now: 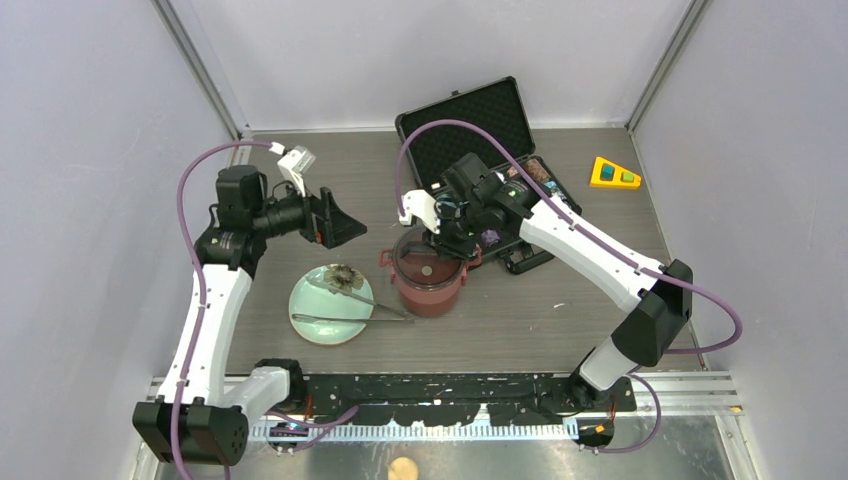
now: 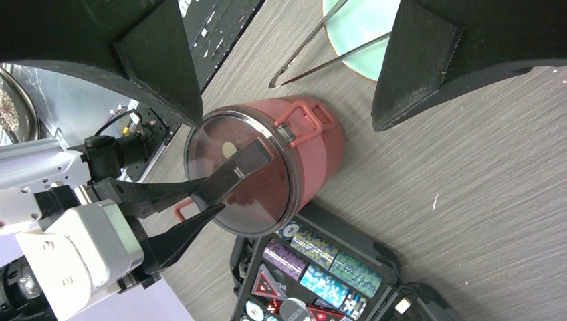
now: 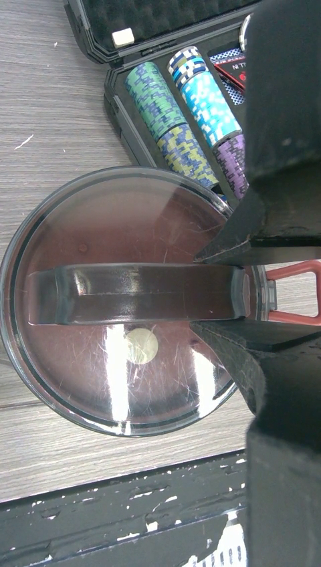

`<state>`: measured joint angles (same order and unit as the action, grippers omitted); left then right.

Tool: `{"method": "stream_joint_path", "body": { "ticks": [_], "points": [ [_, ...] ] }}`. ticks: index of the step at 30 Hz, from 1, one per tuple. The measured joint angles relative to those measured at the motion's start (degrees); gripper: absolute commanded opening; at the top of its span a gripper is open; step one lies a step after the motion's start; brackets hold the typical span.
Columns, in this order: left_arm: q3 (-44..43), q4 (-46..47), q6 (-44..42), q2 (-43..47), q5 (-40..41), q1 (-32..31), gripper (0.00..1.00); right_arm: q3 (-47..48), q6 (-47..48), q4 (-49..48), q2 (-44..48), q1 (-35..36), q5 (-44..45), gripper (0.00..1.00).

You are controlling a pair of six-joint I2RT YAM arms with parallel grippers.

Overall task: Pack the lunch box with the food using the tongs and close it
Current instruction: Close the fastener on the packing box.

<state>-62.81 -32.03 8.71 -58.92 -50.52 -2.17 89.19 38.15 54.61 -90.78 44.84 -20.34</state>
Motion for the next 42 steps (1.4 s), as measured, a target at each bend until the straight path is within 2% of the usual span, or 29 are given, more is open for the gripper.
{"method": "stream_joint_path", "body": {
  "ticks": [4, 6, 9, 12, 19, 22, 33, 42],
  "points": [
    [-1.2, -2.6, -2.9, -1.0, 1.5, -0.5, 0.96, 0.0, -0.2, 0.0, 0.0, 0.0, 0.0, 0.01],
    [-1.6, -3.7, -4.9, -1.7, 3.0, -1.1, 0.88, 0.0, -0.4, 0.0, 0.0, 0.0, 0.0, 0.00],
    [-1.3, -5.2, -8.4, -2.4, 5.6, -2.4, 0.69, 0.0, -0.4, 0.0, 0.0, 0.0, 0.0, 0.01],
    [0.3, -5.7, -12.2, -2.6, 8.7, -5.0, 0.55, 0.0, -0.4, 0.0, 0.0, 0.0, 0.0, 0.00],
    [3.4, -5.9, -17.1, -7.1, 17.5, -14.3, 0.38, 0.0, -0.4, 0.0, -0.1, 0.0, 0.0, 0.00],
    [3.8, -5.6, -17.8, -9.7, 20.6, -16.4, 0.32, 0.0, -0.3, 0.0, -0.1, 0.0, 0.0, 0.00],
    [3.8, -4.4, -16.9, -16.6, 23.2, -21.9, 0.24, 0.0, 0.0, 0.1, -0.3, 0.0, 0.0, 0.01],
    [5.0, -3.3, -13.1, -18.7, 23.6, -22.6, 0.21, -0.1, 0.1, 0.1, -0.4, 0.0, -0.1, 0.01]
  ]
}}
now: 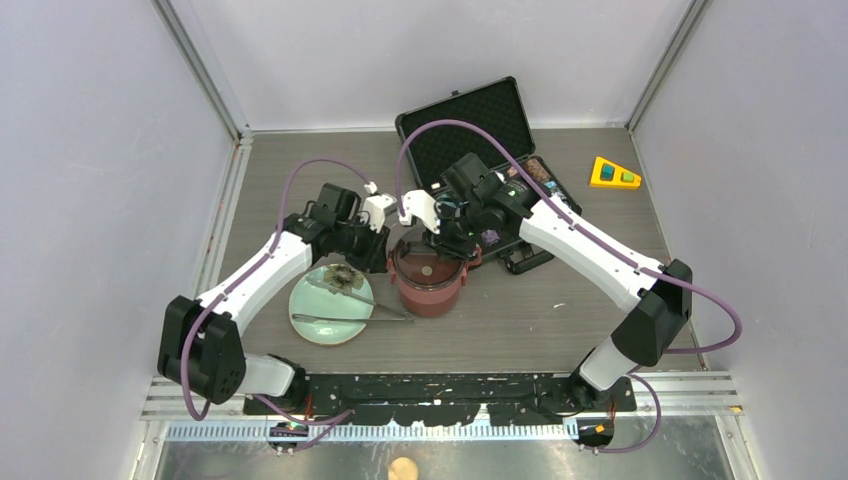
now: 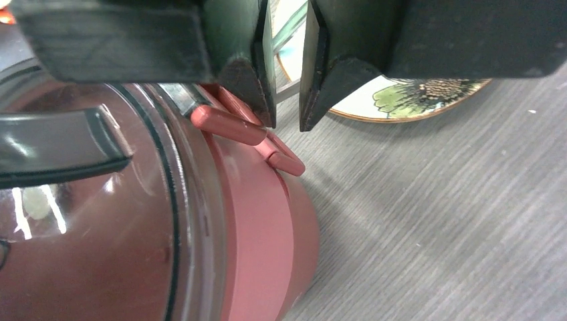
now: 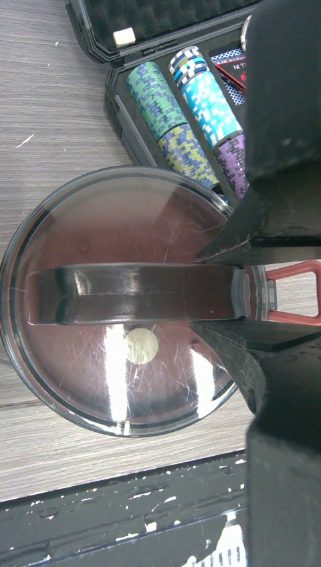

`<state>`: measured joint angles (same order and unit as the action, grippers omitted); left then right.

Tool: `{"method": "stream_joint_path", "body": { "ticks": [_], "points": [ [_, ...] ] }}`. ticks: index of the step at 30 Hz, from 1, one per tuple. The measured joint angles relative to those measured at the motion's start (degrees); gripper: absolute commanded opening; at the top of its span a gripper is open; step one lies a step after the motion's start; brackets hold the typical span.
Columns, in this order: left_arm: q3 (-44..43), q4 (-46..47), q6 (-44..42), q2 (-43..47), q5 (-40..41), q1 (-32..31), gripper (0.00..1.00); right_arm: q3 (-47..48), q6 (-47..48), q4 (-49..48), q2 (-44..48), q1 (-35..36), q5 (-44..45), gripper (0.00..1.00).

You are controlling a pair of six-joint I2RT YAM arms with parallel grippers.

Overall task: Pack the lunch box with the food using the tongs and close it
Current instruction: Close the fastener on the packing box.

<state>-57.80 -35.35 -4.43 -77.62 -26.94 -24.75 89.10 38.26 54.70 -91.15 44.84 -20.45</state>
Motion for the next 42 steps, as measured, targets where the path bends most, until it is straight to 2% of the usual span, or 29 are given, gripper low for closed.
{"method": "stream_joint_path", "body": {
  "ticks": [6, 13, 24, 34, 42],
  "points": [
    [1.4, 2.0, 4.3, -0.2, -0.2, -0.2, 0.17, -0.1, 0.2, 0.0, 0.0, 0.0, -0.1, 0.00],
    [1.4, 2.6, 6.2, -0.4, 2.3, -3.7, 0.14, -0.1, 1.0, 1.7, 0.0, -0.3, 0.0, 0.00],
    [2.4, 7.3, 14.2, -0.7, 1.1, -3.8, 0.12, -1.0, 1.0, 2.5, 0.1, -0.7, 0.3, 0.01],
    [2.7, 12.7, 19.4, -2.3, 1.3, -4.5, 0.11, -1.5, 1.0, 3.0, 0.2, -0.7, -0.1, 0.00],
    [3.0, 12.6, 22.0, -2.0, 3.0, -4.5, 0.14, -2.1, 0.8, 2.5, 0.5, -0.8, -0.2, 0.00]
  ]
}}
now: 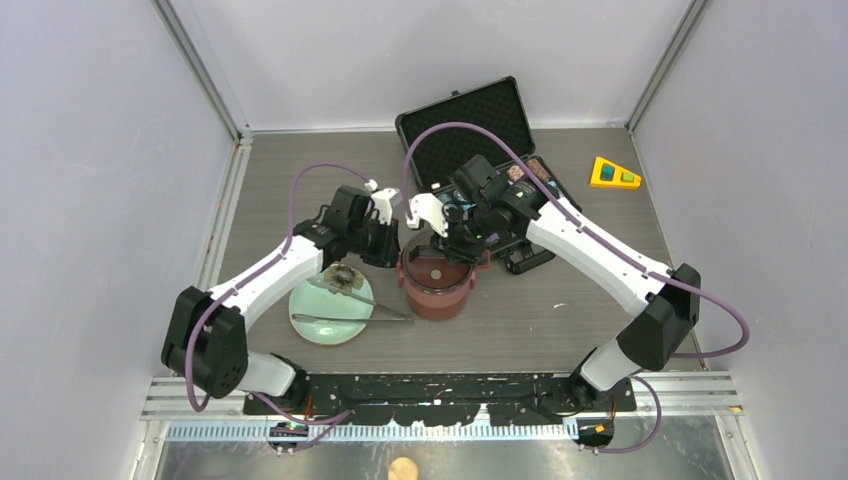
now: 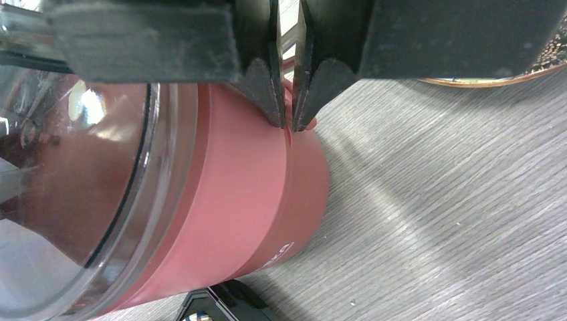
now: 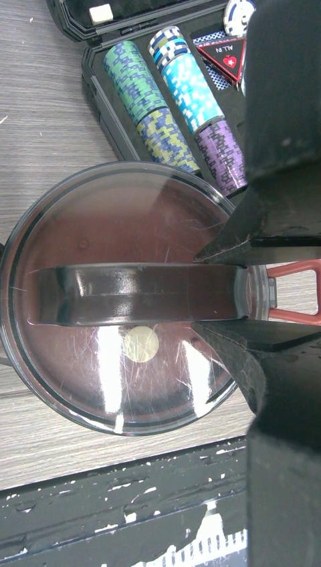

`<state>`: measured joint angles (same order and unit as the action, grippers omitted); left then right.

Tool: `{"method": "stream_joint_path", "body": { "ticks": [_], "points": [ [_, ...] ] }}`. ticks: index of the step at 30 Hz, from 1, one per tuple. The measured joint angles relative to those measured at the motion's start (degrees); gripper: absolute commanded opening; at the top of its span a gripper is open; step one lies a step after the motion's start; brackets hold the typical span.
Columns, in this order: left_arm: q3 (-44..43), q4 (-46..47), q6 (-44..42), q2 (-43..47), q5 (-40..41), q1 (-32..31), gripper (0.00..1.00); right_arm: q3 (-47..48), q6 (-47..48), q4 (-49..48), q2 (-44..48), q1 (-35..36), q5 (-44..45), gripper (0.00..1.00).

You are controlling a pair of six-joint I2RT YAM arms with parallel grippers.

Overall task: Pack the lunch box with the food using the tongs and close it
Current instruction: Close the fastener on the packing box.

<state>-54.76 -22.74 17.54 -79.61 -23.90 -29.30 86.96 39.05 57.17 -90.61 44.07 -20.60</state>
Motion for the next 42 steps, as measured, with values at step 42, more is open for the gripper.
{"method": "stream_joint_path", "body": {
  "ticks": [42],
  "points": [
    [-0.3, -16.3, -12.7, 12.7, -2.5, 8.7, 0.24, 0.7, -0.5, -1.6, -1.6, 0.2, -3.3, 0.01]
  ]
}}
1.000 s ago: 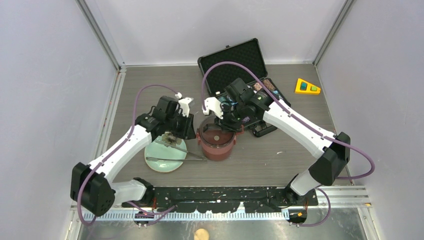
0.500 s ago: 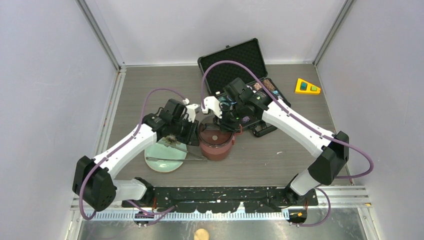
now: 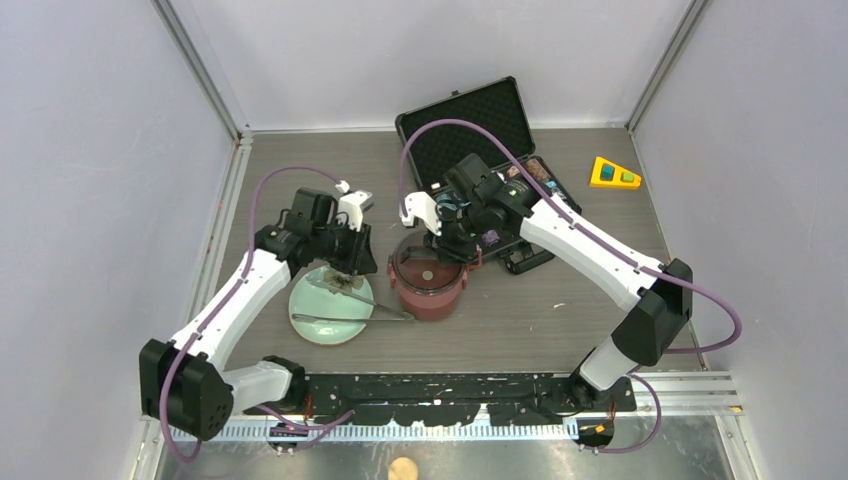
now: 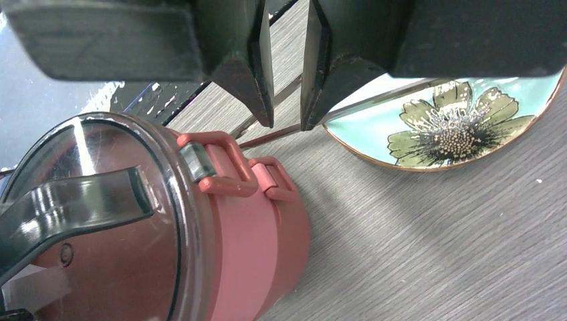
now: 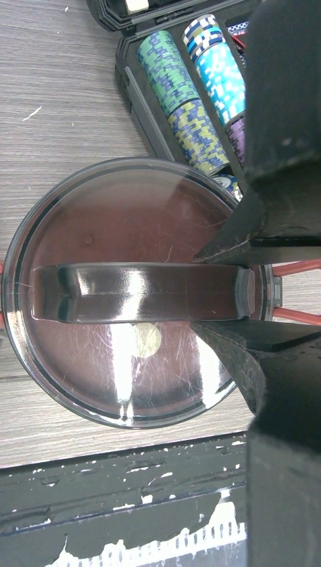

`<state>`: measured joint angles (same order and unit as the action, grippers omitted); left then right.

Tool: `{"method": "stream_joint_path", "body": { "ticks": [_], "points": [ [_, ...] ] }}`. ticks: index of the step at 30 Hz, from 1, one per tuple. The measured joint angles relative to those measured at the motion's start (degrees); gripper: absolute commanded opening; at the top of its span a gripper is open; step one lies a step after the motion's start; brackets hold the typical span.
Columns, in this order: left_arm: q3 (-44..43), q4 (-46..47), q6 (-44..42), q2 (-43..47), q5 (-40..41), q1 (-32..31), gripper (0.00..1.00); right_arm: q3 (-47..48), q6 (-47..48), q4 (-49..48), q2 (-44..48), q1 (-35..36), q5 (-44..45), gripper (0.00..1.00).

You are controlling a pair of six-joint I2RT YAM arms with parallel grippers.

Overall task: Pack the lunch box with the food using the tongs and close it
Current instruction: Close the fastener on the packing box.

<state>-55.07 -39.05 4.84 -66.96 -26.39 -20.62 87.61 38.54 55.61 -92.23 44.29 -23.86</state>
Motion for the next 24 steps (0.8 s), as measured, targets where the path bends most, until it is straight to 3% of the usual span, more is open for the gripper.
{"method": "stream_joint_path", "body": {
  "ticks": [13, 24],
  "points": [
    [0.0, 6.1, 4.7, -7.6, -0.7, -3.1, 0.19, 1.7, 0.1, 1.2, -1.7, 0.0, -1.0, 0.01],
    [0.0, 9.2, 10.6, -7.9, 4.2, -6.3, 0.15, 2.7, 0.0, 2.2, -2.4, -0.1, -1.2, 0.01]
  ]
}}
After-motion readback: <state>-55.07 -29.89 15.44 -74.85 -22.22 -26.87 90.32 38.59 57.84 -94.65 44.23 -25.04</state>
